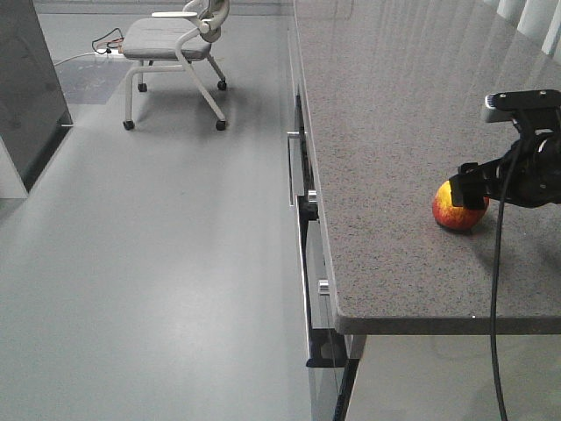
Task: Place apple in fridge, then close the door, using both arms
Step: 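Lower the open right gripper over the red-yellow apple, then close the right gripper on the apple and lift it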
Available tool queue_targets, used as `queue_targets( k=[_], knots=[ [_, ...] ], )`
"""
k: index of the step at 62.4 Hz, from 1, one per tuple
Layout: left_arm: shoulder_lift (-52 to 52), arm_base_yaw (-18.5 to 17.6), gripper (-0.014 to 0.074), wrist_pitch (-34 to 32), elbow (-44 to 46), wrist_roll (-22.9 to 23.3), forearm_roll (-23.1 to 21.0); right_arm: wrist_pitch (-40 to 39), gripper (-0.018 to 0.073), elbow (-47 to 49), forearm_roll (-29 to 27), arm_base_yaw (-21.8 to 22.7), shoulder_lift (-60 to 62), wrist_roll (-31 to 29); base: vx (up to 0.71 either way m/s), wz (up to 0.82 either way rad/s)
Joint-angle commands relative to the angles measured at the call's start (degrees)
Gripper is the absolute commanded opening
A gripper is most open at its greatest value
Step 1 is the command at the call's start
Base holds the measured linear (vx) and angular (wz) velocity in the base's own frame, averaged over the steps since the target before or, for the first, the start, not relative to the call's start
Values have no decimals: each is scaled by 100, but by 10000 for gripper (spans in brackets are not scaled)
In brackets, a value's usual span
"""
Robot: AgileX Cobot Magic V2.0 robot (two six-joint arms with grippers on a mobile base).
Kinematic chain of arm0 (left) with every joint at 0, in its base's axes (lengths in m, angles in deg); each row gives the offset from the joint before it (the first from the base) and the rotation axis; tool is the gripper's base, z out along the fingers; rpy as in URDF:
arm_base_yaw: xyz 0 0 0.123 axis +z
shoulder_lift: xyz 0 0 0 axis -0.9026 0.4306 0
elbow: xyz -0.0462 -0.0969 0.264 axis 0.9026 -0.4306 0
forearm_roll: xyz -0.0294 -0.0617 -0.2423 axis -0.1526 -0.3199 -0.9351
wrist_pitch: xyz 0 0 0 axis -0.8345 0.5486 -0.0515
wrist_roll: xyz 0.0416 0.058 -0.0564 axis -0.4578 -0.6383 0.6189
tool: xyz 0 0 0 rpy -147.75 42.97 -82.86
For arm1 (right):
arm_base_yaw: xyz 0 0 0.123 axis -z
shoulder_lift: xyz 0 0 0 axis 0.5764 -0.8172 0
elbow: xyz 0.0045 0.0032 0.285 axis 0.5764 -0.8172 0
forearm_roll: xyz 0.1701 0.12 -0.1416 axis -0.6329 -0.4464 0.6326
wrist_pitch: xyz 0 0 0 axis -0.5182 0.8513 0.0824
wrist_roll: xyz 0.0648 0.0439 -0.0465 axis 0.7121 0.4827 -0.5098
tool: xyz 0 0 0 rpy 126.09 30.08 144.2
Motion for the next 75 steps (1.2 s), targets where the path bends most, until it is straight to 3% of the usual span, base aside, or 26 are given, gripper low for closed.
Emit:
queue_targets(
  k=[1,42,62,75],
  knots=[
    [-84,2,-6,-443,-124,58,-57,-269,617,383,141,33,-58,-42,0,0],
    [-84,2,-6,-443,-124,58,-57,-423,578,1418,124,33,-1474,-42,0,0],
    [-84,2,-6,-443,-124,58,-57,-377,400,1429,69,33,-1464,86,0,0],
    [-84,2,-6,-443,-124,58,-57,-278,395,1298,-12,28,-1048,66,0,0]
  ],
)
